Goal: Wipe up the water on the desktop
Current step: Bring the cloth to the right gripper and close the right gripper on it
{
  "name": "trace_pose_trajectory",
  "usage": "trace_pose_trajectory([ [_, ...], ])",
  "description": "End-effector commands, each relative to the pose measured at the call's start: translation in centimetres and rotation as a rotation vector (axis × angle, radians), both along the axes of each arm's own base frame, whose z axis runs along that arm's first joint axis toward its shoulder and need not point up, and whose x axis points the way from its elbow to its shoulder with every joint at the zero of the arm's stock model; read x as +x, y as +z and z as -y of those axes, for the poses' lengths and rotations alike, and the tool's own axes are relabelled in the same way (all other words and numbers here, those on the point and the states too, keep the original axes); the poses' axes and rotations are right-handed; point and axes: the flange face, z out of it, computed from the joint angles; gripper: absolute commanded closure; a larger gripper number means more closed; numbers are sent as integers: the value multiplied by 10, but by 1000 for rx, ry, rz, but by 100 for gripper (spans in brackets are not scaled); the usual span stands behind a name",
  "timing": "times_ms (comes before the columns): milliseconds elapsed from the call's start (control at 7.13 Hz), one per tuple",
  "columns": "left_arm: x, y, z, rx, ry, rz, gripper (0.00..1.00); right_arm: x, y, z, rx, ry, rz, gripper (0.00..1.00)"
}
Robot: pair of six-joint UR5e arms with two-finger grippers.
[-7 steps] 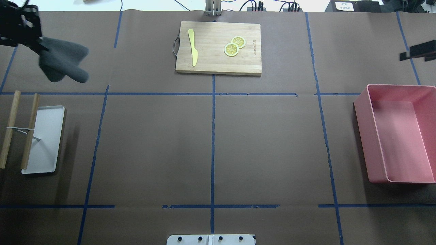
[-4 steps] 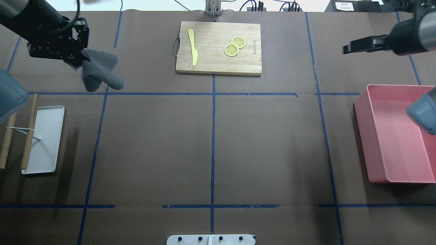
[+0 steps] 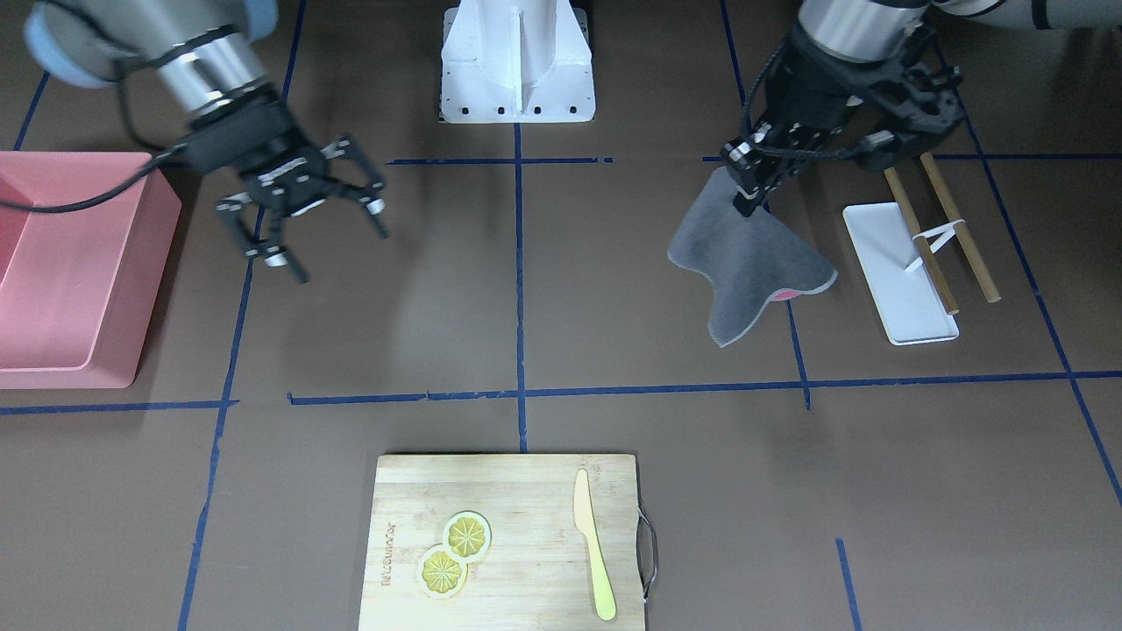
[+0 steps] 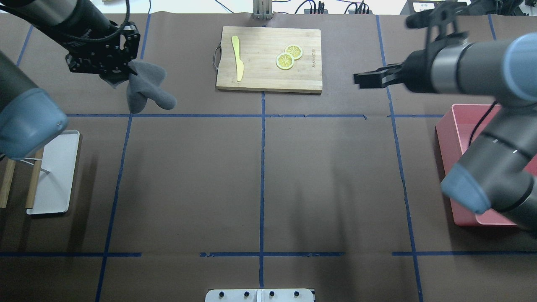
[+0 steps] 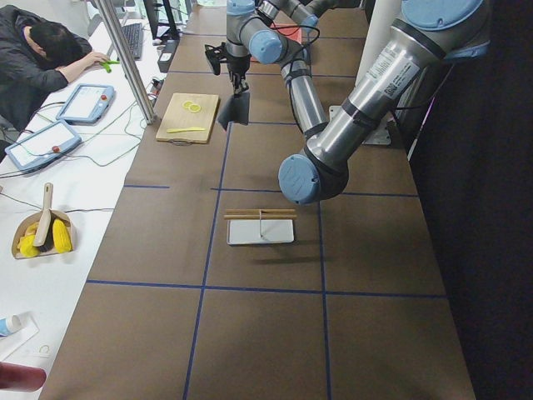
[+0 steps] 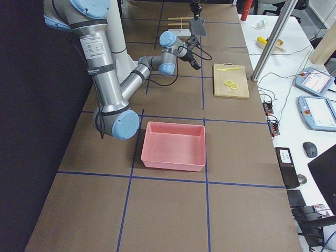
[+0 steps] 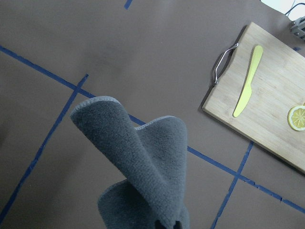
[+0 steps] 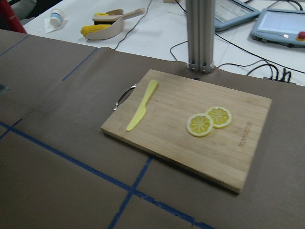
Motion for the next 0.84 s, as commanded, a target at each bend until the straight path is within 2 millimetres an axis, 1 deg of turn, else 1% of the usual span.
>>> trace_pose_trajectory([
  [0, 39, -24, 5, -84, -53, -26, 98, -38, -32, -29, 141, 25, -127, 0],
  [140, 60, -28, 7, -97, -78, -89, 98, -40, -42, -33, 147, 30, -154, 0],
  [280, 81, -30, 12, -129, -95, -123, 98, -38, -58, -38, 180, 14, -183, 0],
  [421, 94, -40, 15, -148, -110, -152, 98, -37, -65, -45, 179, 1, -194, 0],
  [561, 99, -55, 20, -158, -128, -188, 98, -46, -74, -56, 193, 2, -184, 0],
  [701, 105, -67, 14, -146, -116, -216, 98, -55, -74, -66, 202, 12, -190, 0],
])
